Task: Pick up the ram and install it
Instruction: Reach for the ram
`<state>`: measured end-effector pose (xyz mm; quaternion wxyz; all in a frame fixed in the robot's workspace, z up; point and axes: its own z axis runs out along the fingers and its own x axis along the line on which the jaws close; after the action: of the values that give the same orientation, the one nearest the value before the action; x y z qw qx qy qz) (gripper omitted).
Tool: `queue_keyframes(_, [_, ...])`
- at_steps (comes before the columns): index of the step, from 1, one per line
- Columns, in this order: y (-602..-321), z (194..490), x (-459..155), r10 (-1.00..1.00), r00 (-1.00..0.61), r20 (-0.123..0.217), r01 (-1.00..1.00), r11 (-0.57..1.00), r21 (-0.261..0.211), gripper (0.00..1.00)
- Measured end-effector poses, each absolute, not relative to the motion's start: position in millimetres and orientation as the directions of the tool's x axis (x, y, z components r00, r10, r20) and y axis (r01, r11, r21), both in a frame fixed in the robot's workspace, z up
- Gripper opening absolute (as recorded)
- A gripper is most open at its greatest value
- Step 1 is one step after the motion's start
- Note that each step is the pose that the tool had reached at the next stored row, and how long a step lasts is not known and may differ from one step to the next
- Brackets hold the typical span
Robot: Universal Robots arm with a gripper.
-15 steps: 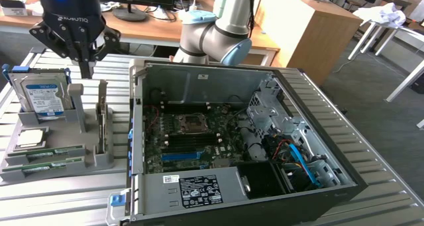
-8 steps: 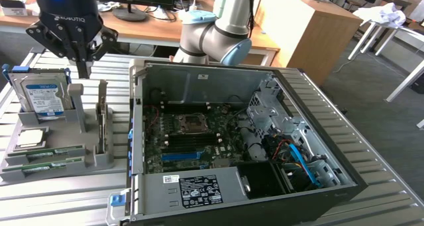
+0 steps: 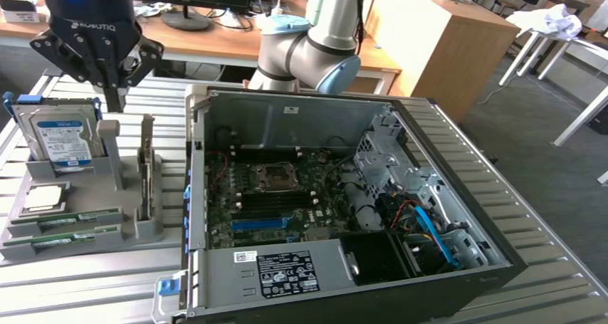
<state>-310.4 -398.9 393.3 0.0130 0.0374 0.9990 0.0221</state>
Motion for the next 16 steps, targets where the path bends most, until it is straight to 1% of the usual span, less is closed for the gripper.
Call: queue_keyframes(16, [-400.3, 393.3, -312.7, 0.075, -0.997, -0.024, 0.074, 0.996, 0.045, 0.11])
